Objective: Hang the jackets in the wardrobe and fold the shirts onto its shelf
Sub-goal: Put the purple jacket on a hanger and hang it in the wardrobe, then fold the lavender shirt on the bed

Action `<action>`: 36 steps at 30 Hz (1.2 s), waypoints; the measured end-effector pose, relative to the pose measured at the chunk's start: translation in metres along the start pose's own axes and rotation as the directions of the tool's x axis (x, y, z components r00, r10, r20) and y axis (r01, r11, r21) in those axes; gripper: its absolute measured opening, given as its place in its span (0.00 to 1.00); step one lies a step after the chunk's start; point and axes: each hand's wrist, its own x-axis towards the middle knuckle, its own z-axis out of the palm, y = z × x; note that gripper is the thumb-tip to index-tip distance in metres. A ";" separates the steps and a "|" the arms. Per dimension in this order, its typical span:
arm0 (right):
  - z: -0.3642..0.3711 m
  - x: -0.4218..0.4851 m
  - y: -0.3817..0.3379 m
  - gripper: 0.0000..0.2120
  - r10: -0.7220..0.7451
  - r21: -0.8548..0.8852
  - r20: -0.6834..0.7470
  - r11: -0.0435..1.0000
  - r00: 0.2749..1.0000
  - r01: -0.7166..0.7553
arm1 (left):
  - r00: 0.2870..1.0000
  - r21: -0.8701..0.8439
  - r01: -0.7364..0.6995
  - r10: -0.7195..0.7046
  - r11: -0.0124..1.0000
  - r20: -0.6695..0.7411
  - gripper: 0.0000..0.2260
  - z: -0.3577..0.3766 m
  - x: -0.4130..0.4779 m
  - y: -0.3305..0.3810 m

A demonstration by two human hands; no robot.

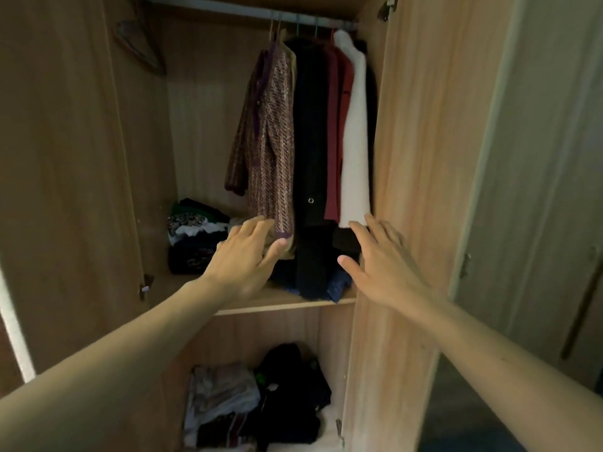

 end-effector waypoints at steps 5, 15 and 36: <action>-0.034 -0.051 -0.002 0.31 0.068 -0.084 -0.032 0.994 0.997 -0.070 | 0.991 -0.081 -0.127 0.130 0.989 0.029 0.28 -0.001 -0.012 0.024; -0.062 -0.209 0.016 0.32 0.427 -0.248 0.045 0.881 0.903 -0.404 | 0.918 -0.429 -0.252 0.354 0.868 0.177 0.28 0.078 -0.080 0.103; -0.229 -0.661 0.139 0.33 0.887 -0.107 -0.293 0.340 0.356 -0.934 | 0.481 -0.681 -0.565 0.857 0.466 0.187 0.33 0.130 -0.293 0.492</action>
